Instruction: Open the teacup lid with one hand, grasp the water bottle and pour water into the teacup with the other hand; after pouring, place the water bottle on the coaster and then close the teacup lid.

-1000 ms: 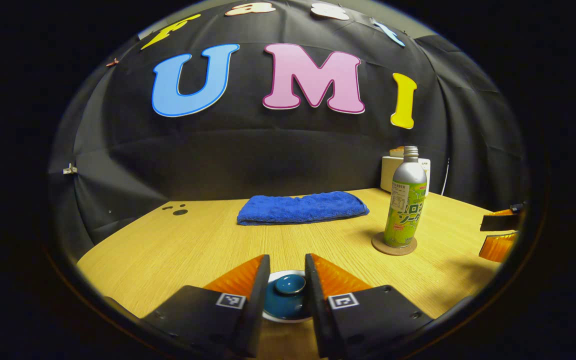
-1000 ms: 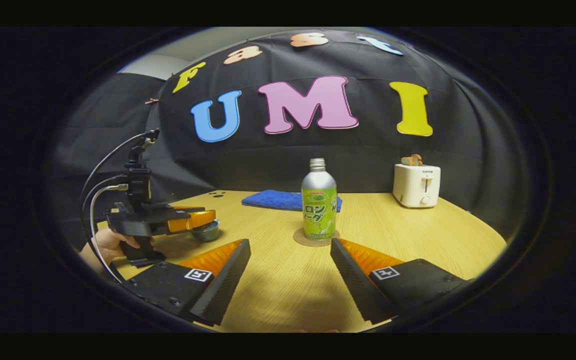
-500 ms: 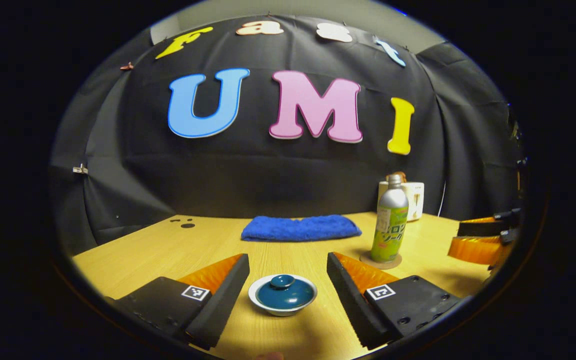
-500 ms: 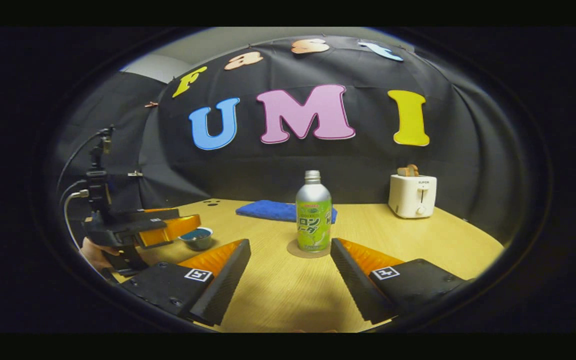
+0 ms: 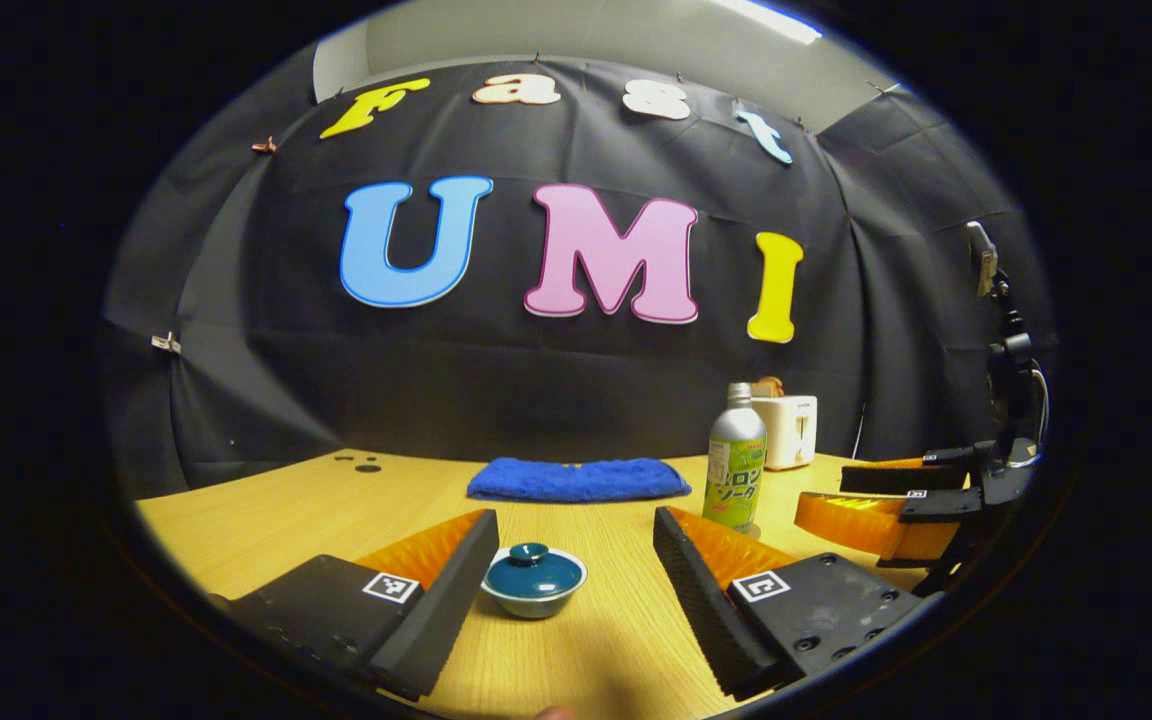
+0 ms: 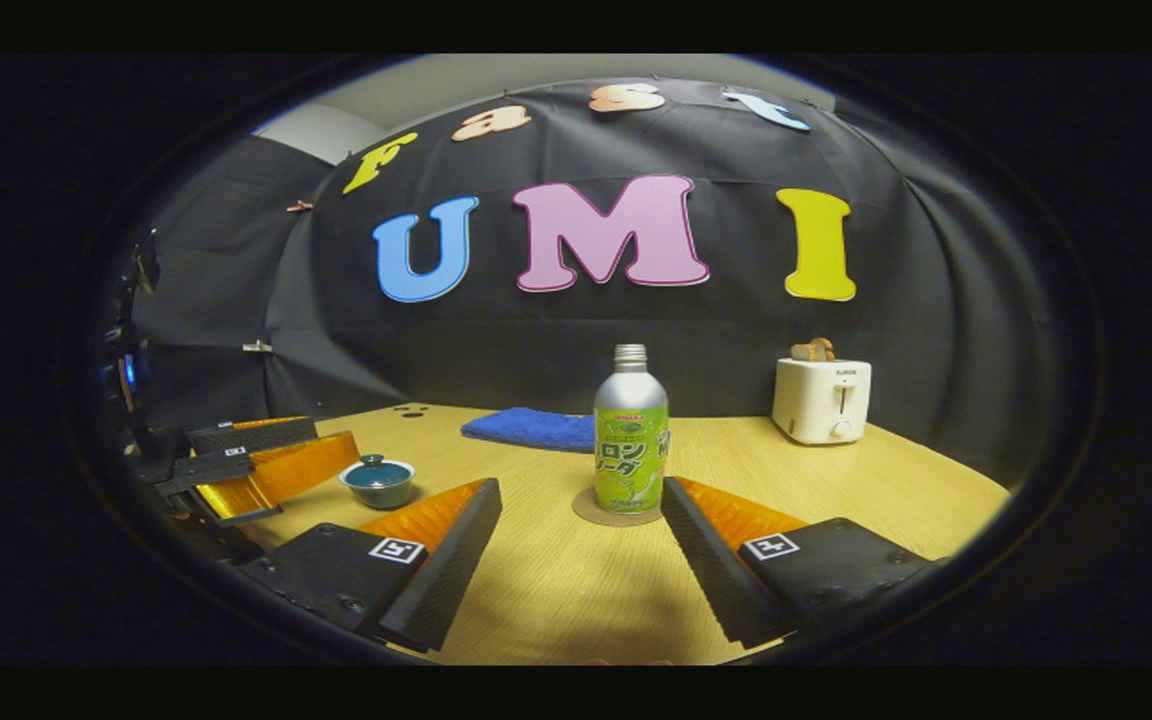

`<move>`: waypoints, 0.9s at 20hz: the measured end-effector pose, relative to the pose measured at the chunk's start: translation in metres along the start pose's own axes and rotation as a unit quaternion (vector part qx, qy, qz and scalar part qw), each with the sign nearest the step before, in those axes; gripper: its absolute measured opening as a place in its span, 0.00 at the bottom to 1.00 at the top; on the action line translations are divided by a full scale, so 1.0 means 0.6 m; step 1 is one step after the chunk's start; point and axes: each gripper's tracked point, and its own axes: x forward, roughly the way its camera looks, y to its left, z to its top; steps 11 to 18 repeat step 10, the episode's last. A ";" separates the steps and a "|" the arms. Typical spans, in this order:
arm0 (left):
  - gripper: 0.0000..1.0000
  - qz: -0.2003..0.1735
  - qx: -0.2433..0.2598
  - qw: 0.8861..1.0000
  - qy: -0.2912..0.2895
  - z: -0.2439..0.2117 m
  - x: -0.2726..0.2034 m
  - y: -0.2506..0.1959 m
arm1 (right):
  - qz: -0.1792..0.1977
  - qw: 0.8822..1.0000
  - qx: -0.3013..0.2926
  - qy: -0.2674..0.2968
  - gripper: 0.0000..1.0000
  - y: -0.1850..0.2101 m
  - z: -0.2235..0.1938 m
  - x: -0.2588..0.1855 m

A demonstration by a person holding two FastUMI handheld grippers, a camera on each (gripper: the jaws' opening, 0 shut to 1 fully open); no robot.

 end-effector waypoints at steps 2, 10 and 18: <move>0.98 0.009 0.006 1.000 0.018 -0.011 0.007 0.002 | 0.004 1.000 0.001 0.007 0.99 0.009 -0.010 0.003; 0.98 0.018 0.011 0.999 0.028 -0.015 0.006 0.005 | -0.014 1.000 0.005 -0.025 0.99 -0.004 0.011 0.007; 0.98 0.018 0.011 0.999 0.028 -0.015 0.006 0.005 | -0.014 1.000 0.005 -0.025 0.99 -0.004 0.011 0.007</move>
